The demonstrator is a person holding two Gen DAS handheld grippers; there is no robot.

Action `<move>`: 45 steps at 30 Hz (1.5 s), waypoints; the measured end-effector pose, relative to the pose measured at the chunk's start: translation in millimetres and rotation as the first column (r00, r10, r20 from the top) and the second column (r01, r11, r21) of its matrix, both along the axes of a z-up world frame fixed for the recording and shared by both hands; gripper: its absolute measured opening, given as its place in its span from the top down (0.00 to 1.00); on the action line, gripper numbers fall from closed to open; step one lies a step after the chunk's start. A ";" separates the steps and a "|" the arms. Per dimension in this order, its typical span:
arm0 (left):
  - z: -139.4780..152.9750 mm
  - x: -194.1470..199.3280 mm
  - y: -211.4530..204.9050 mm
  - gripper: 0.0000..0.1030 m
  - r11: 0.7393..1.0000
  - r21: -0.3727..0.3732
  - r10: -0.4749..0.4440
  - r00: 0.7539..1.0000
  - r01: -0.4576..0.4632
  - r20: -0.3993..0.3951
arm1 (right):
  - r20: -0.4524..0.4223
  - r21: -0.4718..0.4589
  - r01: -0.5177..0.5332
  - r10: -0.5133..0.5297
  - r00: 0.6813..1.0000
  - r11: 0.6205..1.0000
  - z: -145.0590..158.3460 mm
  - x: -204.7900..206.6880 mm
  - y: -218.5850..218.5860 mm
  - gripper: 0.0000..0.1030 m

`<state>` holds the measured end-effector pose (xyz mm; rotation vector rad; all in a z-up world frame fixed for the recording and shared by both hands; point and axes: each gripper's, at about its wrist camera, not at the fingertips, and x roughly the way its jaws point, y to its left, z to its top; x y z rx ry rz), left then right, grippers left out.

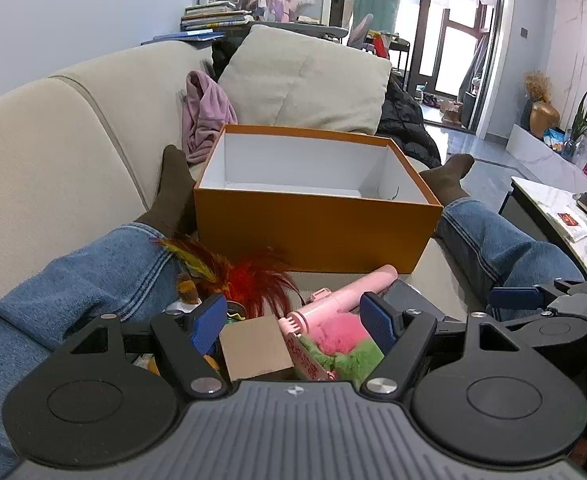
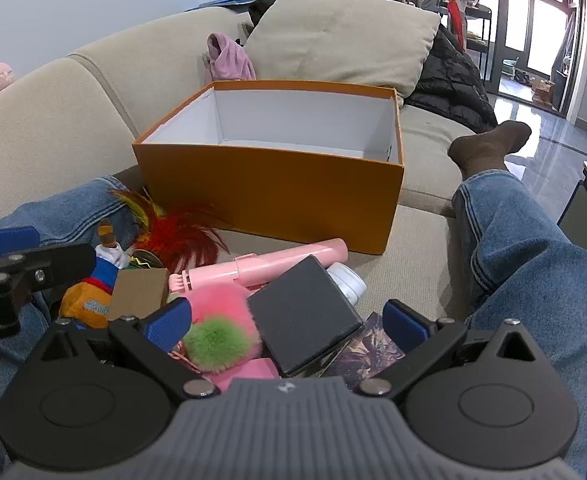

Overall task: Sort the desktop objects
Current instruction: 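Reach down and grasp the white crocheted bunny with the right tool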

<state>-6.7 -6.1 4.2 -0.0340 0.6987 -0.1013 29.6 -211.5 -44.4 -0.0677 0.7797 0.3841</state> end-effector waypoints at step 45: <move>-58.7 -5.4 3.3 0.28 0.958 0.061 -0.229 0.873 0.281 -0.430 | -0.237 0.116 -0.400 0.416 0.878 0.909 -30.9 -5.2 26.2 0.45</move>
